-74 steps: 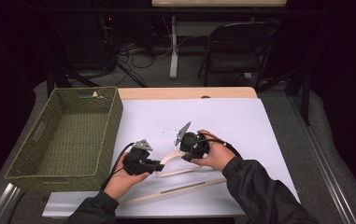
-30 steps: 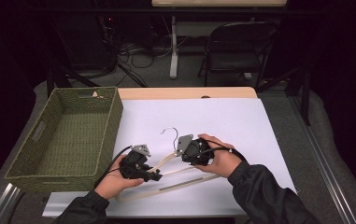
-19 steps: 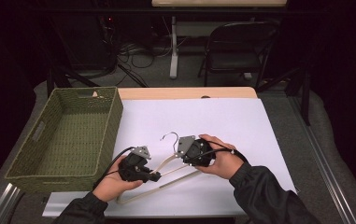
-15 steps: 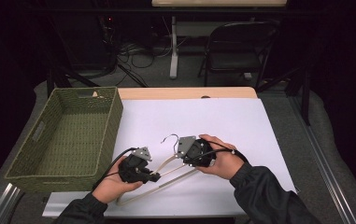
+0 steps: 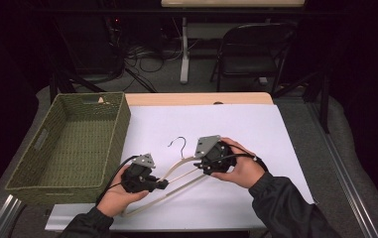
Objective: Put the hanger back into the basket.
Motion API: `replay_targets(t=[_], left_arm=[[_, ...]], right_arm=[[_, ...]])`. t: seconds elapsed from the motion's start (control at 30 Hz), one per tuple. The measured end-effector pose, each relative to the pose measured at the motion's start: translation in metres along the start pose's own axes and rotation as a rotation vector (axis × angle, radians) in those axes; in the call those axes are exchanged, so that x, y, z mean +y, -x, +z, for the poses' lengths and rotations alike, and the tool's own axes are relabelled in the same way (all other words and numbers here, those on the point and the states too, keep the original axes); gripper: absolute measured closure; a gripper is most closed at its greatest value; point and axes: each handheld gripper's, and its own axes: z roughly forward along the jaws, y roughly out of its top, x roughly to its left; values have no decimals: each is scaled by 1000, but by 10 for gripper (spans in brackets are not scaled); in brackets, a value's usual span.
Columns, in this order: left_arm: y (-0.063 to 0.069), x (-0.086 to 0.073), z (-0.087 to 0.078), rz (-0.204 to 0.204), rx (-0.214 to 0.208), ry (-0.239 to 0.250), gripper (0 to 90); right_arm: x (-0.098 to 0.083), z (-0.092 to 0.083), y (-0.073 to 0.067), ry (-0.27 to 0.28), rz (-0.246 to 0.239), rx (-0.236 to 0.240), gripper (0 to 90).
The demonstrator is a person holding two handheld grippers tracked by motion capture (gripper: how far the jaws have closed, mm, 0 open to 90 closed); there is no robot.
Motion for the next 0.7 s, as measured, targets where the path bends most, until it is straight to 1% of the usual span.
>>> replay_targets(t=[0.03, 0.07, 0.1, 0.13, 0.17, 0.2, 0.23, 0.27, 0.3, 0.4, 0.47, 0.5, 0.53, 0.57, 0.6, 0.63, 0.67, 0.7], left_arm=[[0, -1, -3, -3, 5, 9, 874], [1, -2, -8, -10, 10, 26, 874], [4, -4, -13, -17, 29, 43, 874], [6, -5, -18, -16, 31, 55, 874], [13, -8, -30, -16, 56, 84, 874], [15, -9, -34, -19, 63, 91, 874], [17, -10, -41, -27, 72, 104, 874], [17, -10, -41, -27, 72, 104, 874], [20, -12, -49, -37, 88, 116, 874], [27, -14, -71, -46, 122, 146, 874], [30, -14, -88, -42, 143, 164, 874], [33, -14, -104, -38, 173, 181, 874], [33, -14, -104, -38, 173, 181, 873], [34, -13, -123, -33, 203, 196, 874], [34, -13, -123, -33, 203, 196, 874], [31, -12, -142, -37, 224, 208, 874], [31, -12, -142, -37, 224, 208, 873], [29, -12, -150, -37, 238, 218, 873]], right_arm=[[0, 0, 0, 0, 0, 0, 532], [-2, -4, 1, 15, 12, -3, 523], [-5, -11, 3, 38, 31, -12, 518], [-12, -23, 6, 66, 70, -24, 510], [-15, -27, 7, 80, 81, -30, 510], [-21, -33, 8, 99, 106, -35, 510], [-24, -37, 8, 107, 117, -40, 510], [-24, -37, 8, 107, 117, -40, 510], [-28, -42, 8, 123, 135, -49, 510], [-43, -55, 7, 153, 177, -69, 514], [-52, -61, 6, 159, 195, -85, 514], [-62, -65, 7, 161, 223, -92, 517], [-62, -65, 7, 161, 223, -92, 517], [-72, -67, 8, 161, 253, -102, 521], [-72, -67, 8, 161, 253, -102, 521], [-82, -67, 9, 148, 276, -109, 525], [-86, -66, 9, 145, 286, -108, 525], [-86, -66, 9, 145, 286, -108, 525]])
